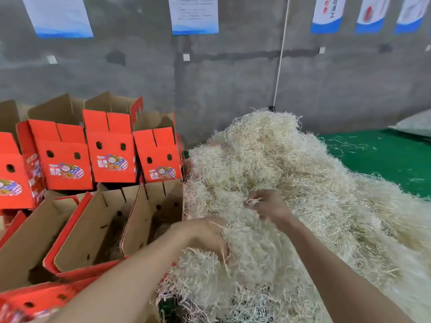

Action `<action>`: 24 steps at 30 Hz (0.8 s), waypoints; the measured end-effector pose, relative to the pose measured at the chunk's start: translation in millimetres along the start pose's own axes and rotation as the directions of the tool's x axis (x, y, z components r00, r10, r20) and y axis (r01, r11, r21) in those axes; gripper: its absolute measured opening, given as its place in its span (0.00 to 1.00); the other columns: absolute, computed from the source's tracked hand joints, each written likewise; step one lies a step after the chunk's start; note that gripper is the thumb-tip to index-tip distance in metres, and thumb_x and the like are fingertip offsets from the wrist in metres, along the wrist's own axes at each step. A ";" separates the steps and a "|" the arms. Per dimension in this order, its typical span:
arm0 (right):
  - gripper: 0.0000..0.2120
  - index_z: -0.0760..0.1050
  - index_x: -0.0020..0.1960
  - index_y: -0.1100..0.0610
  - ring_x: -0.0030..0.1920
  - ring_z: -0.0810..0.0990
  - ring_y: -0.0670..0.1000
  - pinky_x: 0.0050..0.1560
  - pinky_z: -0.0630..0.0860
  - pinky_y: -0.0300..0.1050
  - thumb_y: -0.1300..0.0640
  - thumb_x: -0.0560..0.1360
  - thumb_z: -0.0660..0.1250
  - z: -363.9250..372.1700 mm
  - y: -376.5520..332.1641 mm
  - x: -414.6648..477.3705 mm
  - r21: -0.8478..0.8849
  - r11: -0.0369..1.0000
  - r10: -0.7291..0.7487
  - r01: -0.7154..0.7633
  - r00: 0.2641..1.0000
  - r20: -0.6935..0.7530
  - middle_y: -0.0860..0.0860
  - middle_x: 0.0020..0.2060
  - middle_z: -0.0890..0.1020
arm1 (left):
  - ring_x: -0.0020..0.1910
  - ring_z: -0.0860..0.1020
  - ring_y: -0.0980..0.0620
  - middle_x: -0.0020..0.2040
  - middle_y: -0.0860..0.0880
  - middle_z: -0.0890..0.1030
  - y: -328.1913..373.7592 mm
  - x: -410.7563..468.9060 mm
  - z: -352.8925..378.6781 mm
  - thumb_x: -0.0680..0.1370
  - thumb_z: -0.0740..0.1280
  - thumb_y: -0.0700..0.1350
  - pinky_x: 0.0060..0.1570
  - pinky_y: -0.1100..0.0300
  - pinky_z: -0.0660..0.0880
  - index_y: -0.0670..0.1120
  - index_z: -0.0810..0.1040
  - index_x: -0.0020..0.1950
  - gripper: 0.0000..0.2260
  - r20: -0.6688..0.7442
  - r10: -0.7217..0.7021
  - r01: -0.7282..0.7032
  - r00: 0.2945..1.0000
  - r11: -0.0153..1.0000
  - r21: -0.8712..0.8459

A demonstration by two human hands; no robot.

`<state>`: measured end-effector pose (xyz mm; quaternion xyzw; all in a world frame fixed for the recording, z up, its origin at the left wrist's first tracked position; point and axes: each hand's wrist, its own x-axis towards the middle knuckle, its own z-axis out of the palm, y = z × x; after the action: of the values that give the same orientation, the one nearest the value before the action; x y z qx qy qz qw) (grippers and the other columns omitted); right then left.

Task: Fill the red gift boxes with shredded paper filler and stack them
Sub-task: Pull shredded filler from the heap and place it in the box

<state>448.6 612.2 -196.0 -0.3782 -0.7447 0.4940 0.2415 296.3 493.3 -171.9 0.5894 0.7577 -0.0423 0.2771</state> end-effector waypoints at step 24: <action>0.10 0.73 0.44 0.51 0.51 0.74 0.45 0.69 0.61 0.55 0.56 0.79 0.54 -12.6 77.2 -9.2 -0.758 0.646 -0.009 -0.092 0.992 -0.128 0.45 0.44 0.77 | 0.38 0.79 0.48 0.43 0.46 0.82 -20.8 -5.9 -62.8 0.70 0.68 0.37 0.41 0.58 0.73 0.43 0.78 0.55 0.14 -0.546 -0.668 -0.589 0.505 0.196 -0.784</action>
<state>488.5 629.2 -261.7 -0.4904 -0.8586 0.1170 0.0931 254.9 506.4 -121.7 0.1700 0.6334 0.7377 0.1602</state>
